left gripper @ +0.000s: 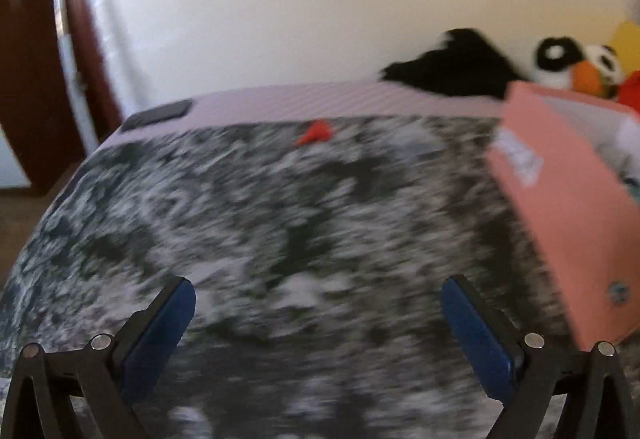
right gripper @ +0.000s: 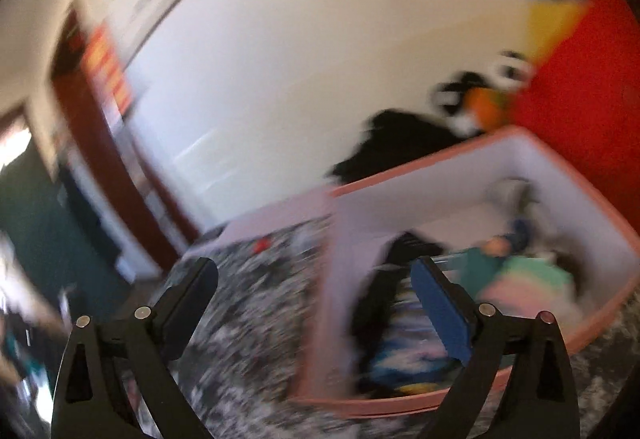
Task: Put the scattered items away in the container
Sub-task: 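Grasp the red cone with the left gripper while the right grasps the clear bag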
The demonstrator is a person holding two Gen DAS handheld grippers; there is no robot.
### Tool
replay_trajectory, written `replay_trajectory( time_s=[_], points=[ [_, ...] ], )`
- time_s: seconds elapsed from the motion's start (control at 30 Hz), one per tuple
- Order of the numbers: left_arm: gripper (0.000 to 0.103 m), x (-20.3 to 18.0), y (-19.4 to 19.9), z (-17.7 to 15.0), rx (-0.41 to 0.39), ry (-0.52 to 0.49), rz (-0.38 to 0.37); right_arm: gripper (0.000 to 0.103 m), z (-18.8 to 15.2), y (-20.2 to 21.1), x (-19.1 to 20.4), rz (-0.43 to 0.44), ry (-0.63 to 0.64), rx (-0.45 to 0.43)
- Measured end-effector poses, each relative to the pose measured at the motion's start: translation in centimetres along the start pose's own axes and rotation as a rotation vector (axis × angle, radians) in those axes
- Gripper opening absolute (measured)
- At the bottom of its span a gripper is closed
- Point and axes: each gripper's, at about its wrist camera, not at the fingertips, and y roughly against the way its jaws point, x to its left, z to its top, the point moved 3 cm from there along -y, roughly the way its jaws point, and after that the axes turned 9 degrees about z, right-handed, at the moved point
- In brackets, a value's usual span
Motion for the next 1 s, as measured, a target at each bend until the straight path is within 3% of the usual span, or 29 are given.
replay_trajectory(
  time_s=[0.1, 0.23, 0.47, 0.73, 0.77, 0.8, 0.83, 0.87, 1.0],
  points=[
    [0.101, 2.0, -2.7, 0.6, 0.017, 0.012, -0.007, 0.1, -2.1, -6.2, 5.3, -0.014, 0.139, 0.114],
    [0.101, 2.4, -7.5, 2.5, 0.066, 0.011, -0.03, 0.1, -3.4, -15.3, 6.9, -0.12, 0.187, 0.25],
    [0.101, -0.8, -19.8, 7.2, 0.158, -0.021, -0.123, 0.1, -2.5, -30.5, 0.2, -0.324, 0.113, 0.428],
    [0.102, -4.8, -28.2, 11.6, 0.123, -0.059, -0.208, 0.101, -2.6, -41.3, -8.0, -0.397, 0.011, 0.504],
    [0.097, -5.3, -29.2, 12.2, 0.118, -0.063, -0.219, 0.097, -2.6, -41.9, -8.3, -0.411, 0.049, 0.478],
    [0.086, -5.8, -30.2, 12.7, 0.113, -0.068, -0.23, 0.079, -2.7, -42.2, -8.0, -0.414, 0.083, 0.457],
    [0.045, -6.1, -31.0, 13.2, 0.11, -0.068, -0.243, 0.068, -2.7, -42.3, -7.4, -0.412, 0.116, 0.439],
    [0.035, -5.8, -30.8, 13.2, 0.117, -0.054, -0.268, 0.056, -2.8, -42.1, -6.8, -0.394, 0.125, 0.429],
    [0.033, -4.2, -27.4, 11.7, 0.13, 0.002, -0.311, 0.056, -3.6, -39.4, -5.4, -0.268, 0.023, 0.413]
  ],
)
